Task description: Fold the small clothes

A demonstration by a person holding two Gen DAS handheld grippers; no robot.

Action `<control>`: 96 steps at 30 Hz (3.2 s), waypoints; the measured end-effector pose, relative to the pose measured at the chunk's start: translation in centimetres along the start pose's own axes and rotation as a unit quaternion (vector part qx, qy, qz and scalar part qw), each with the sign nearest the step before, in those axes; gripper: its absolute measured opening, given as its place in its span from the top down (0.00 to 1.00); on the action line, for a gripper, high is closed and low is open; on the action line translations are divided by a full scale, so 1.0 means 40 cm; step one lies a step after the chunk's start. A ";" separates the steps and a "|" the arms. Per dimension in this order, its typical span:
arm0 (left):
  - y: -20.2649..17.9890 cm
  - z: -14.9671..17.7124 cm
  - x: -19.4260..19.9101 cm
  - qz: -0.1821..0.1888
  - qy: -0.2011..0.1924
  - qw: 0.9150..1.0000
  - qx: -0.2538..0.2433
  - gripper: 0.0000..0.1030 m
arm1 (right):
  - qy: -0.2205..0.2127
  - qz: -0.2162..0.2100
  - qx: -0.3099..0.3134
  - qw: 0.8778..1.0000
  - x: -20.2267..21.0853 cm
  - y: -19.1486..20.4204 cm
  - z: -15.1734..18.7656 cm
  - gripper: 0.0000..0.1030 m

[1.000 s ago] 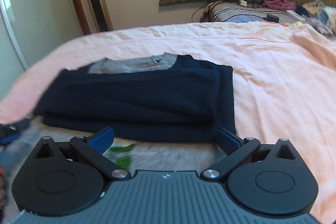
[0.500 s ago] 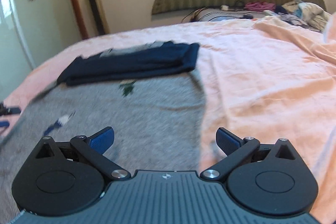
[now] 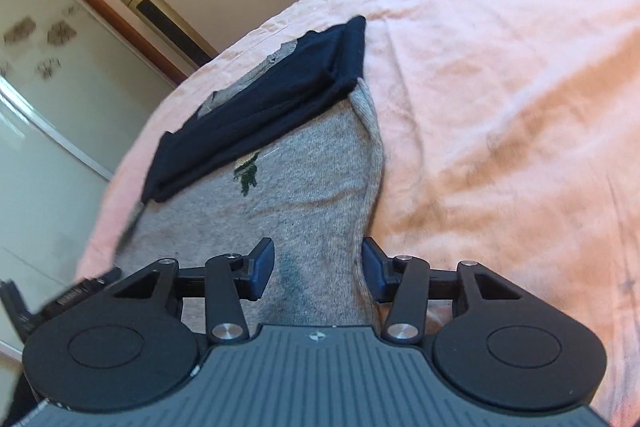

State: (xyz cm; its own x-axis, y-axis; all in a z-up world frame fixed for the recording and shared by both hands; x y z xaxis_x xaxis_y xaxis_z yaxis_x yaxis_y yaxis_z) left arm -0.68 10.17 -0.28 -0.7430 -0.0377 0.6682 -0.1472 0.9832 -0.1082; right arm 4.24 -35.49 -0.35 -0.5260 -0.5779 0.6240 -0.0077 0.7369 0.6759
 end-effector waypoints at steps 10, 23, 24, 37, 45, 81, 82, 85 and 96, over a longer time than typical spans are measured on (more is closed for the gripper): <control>0.031 -0.028 -0.022 0.053 0.024 0.998 0.002 0.28 | 0.072 -0.047 0.006 0.996 -0.008 0.008 0.015 0.51; 0.006 -0.084 -0.002 0.020 0.011 0.998 -0.059 0.97 | -0.031 -0.022 0.008 0.999 0.069 -0.018 -0.015 0.92; 0.006 -0.080 -0.005 0.017 0.012 0.998 -0.065 0.97 | -0.028 -0.017 -0.004 0.999 0.069 -0.042 -0.019 0.92; 0.004 0.045 0.051 0.047 0.021 0.995 -0.088 0.62 | 0.028 -0.016 -0.008 0.999 0.041 -0.036 0.054 0.87; 0.001 0.026 0.063 0.054 0.028 0.994 -0.089 0.96 | -0.006 0.022 0.000 1.000 0.089 -0.073 0.028 0.92; 0.079 0.211 0.240 0.126 0.031 0.990 0.048 0.95 | 0.076 -0.017 0.022 0.997 0.179 -0.040 0.247 0.91; 0.080 0.199 0.251 0.135 0.027 0.989 0.049 0.95 | 0.067 -0.008 0.030 0.997 0.195 -0.033 0.244 0.91; 0.073 0.187 0.292 0.156 0.009 0.987 0.024 0.96 | 0.042 0.001 0.031 0.999 0.254 -0.047 0.233 0.91; 0.127 0.263 0.302 0.218 0.072 0.970 0.078 0.54 | 0.065 -0.027 -0.012 0.997 0.288 -0.072 0.307 0.51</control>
State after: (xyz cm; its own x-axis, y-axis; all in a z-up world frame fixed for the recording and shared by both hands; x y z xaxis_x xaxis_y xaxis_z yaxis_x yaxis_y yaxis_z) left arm -17.27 12.84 -0.50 -0.6602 0.4126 0.6276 0.0560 0.8603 -0.5067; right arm -12.22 -39.98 0.06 -0.4099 -0.6585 0.6312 -0.0112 0.6956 0.7184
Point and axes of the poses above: each gripper's, at about its wrist camera, not at the fingertips, and x roughly against the way its jaws point, y to its left, z to its underside, the point moved 3 cm from there along -x, roughly the way its jaws point, and after that the axes turned 6 degrees about -x, right-handed, at the moved point
